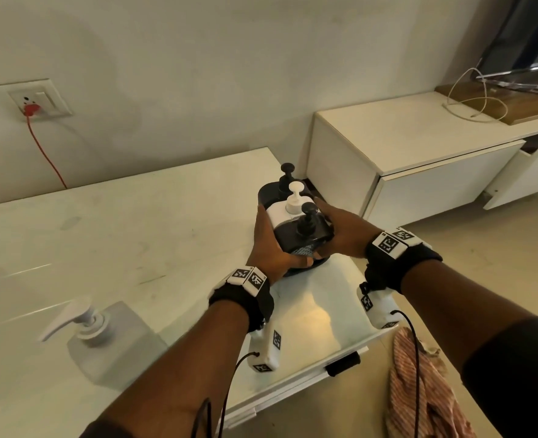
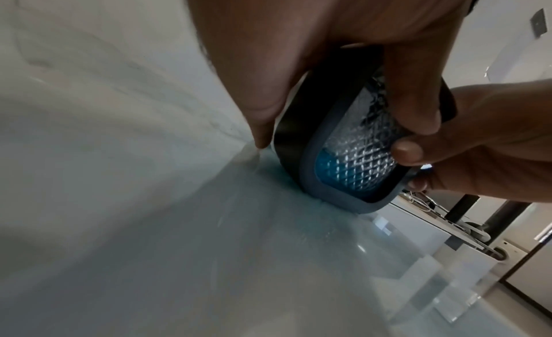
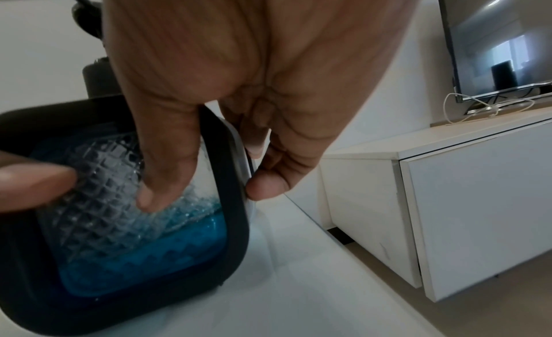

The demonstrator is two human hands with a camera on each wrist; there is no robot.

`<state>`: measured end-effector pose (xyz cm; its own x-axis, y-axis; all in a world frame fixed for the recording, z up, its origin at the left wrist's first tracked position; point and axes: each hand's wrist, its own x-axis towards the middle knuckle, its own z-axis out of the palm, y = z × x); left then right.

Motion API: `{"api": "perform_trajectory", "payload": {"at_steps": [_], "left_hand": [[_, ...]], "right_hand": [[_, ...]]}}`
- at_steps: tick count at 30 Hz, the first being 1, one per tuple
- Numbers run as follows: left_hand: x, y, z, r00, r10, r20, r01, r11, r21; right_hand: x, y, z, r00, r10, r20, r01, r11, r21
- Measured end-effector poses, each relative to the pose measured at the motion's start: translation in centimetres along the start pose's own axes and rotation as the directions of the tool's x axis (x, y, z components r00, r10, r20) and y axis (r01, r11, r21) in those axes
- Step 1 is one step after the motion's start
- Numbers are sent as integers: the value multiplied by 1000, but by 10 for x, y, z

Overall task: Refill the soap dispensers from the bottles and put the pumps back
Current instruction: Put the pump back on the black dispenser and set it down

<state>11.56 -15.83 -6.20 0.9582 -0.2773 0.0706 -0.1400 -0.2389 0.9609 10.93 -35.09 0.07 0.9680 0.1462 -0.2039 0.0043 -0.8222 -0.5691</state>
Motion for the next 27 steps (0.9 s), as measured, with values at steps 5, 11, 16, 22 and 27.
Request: {"api": "perform_trajectory", "payload": {"at_steps": [5,11,16,22,27], "left_hand": [[-3,14,1,997,-65,-37,67,997,40],[-30,37,-9,978,-209,-12,207,958,196],[-72,46,-27,982,-189,-27,190,960,207],[-146,70,-52,988,-154,7,152,984,97],[-209,82,-85,986,-166,-15,166,979,121]], "right_hand": [[-2,0,1,999,-43,-16,44,998,44],[-22,-7,-4,1000,25,10,-24,998,-62],[-71,-16,-15,967,34,-252,-37,999,-10],[-120,-50,-9,820,17,-572,154,956,250],[-137,-129,17,914,-146,-379,305,864,401]]}}
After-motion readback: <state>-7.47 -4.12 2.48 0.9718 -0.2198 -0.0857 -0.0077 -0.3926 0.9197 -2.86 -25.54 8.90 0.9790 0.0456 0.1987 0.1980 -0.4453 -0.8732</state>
